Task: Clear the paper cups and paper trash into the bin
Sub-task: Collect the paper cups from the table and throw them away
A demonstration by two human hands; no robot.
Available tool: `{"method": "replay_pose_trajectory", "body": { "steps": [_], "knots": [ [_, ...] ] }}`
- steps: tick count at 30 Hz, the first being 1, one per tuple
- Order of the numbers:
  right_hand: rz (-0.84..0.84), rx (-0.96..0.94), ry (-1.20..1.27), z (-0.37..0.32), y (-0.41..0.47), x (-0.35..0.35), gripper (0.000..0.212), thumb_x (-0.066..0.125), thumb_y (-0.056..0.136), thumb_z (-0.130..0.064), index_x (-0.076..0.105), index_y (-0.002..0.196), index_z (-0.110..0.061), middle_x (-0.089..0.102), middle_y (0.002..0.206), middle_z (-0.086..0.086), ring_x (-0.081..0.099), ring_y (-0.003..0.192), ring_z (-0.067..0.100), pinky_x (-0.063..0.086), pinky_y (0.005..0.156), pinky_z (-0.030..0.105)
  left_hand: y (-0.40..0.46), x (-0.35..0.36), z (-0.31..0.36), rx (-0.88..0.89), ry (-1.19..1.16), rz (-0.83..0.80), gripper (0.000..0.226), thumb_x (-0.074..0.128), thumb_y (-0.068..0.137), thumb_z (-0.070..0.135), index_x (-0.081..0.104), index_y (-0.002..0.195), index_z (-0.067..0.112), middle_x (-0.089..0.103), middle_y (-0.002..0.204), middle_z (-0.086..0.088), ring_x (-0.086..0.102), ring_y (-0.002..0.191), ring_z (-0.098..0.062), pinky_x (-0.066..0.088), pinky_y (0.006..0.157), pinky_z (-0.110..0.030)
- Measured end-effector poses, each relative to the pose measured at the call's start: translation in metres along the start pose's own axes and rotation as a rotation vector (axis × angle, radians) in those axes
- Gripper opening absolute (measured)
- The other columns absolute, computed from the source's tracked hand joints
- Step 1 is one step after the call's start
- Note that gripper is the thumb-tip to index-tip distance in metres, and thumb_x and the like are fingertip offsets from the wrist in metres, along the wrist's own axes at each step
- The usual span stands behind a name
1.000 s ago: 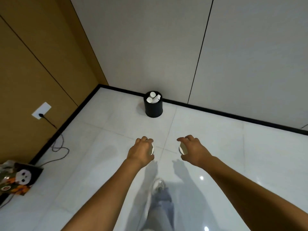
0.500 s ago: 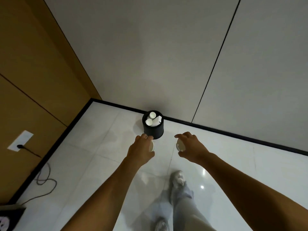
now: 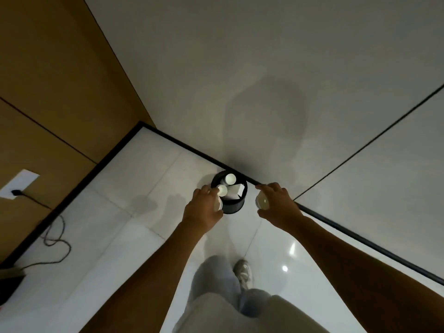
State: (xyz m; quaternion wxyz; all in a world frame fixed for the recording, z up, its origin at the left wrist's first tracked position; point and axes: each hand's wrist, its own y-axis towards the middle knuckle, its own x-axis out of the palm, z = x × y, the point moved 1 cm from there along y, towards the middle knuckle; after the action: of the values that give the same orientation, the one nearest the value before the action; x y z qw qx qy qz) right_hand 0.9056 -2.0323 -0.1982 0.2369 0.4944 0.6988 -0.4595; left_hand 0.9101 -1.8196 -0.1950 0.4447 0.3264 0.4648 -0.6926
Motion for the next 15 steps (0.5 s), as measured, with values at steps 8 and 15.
{"method": "replay_pose_trajectory", "body": {
  "steps": [8, 15],
  "knots": [
    [-0.12, -0.072, -0.015, -0.011, 0.133, -0.004, 0.071, 0.073, 0.08, -0.017, 0.038, 0.142, -0.019, 0.039, 0.139, 0.009, 0.039, 0.126, 0.029, 0.042, 0.098, 0.034, 0.095, 0.006, -0.035, -0.12, -0.077, -0.063, 0.062, 0.063, 0.088, 0.036, 0.035, 0.14, 0.019, 0.036, 0.142, -0.003, 0.036, 0.129, -0.021, 0.047, 0.095, -0.033],
    [-0.228, -0.09, -0.015, -0.011, 0.237, 0.01, 0.072, 0.074, 0.08, -0.016, 0.038, 0.142, -0.016, 0.039, 0.14, 0.011, 0.042, 0.124, 0.028, 0.043, 0.099, 0.034, 0.177, 0.023, -0.045, -0.163, -0.111, -0.086, 0.058, 0.059, 0.091, 0.034, 0.033, 0.14, 0.017, 0.037, 0.141, -0.003, 0.037, 0.127, -0.019, 0.045, 0.094, -0.028]
  ]
}}
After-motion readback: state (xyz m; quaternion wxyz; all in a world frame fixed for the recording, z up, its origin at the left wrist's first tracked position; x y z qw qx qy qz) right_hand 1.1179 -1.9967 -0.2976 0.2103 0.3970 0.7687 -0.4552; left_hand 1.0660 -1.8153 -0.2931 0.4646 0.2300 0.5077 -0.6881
